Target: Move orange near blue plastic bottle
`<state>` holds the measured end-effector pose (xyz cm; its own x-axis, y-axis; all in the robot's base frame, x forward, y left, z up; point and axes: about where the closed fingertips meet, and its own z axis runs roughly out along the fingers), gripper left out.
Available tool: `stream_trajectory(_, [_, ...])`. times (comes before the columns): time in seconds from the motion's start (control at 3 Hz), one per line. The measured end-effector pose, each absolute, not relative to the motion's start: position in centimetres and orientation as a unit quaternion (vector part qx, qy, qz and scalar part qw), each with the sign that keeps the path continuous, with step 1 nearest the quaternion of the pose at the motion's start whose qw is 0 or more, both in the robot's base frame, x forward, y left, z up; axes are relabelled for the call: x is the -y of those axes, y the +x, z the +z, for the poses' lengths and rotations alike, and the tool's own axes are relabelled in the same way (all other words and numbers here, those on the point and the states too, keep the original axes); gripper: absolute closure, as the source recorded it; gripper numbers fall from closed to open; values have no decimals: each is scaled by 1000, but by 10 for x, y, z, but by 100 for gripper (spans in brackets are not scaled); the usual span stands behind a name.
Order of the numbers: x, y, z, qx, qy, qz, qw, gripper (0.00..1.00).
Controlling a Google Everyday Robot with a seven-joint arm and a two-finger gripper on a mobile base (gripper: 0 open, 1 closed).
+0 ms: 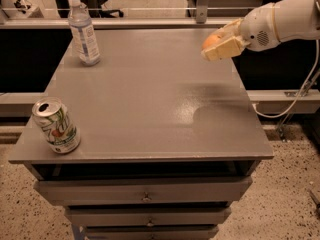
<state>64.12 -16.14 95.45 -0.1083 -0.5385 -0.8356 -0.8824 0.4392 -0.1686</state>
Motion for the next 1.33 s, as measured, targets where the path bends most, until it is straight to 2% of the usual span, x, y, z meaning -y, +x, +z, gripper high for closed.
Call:
stream_trajectory(0.33, [161,641,954,-719,-494,191,449,100])
stream_trajectory(0.67, [113,657,951,-702,-507,207,456,100])
stream_trajectory(1.33, [-47,702,936,-664,-522,261,467,100])
